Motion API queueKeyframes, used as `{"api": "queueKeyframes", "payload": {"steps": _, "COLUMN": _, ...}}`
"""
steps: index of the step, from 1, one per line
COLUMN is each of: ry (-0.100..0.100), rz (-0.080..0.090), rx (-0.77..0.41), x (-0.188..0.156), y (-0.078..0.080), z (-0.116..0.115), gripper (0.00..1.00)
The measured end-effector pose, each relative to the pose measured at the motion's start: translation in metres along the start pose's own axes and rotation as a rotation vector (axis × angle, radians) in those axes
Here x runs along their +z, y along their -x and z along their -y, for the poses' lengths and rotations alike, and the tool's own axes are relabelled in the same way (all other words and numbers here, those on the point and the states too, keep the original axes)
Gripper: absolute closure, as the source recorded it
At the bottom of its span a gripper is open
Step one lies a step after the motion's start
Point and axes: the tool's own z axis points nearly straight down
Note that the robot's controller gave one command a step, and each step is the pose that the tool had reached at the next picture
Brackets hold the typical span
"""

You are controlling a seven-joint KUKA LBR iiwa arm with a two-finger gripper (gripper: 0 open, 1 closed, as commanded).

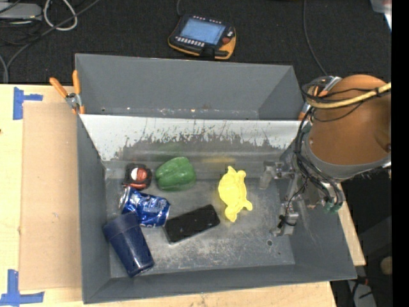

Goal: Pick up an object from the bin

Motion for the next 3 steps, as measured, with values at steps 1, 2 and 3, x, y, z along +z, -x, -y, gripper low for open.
{"api": "queueKeyframes", "payload": {"steps": 1, "ry": 0.000, "rz": 0.000, "rx": 0.000, "x": 0.000, "y": 0.000, "z": 0.000, "gripper": 0.00}}
{"api": "queueKeyframes", "payload": {"steps": 2, "ry": -0.001, "rz": 0.005, "rx": 0.032, "x": 0.014, "y": -0.001, "z": -0.008, "gripper": 0.00}}
{"api": "queueKeyframes", "payload": {"steps": 3, "ry": 0.004, "rz": -0.006, "rx": 0.025, "x": 0.018, "y": -0.002, "z": -0.004, "gripper": 0.00}}
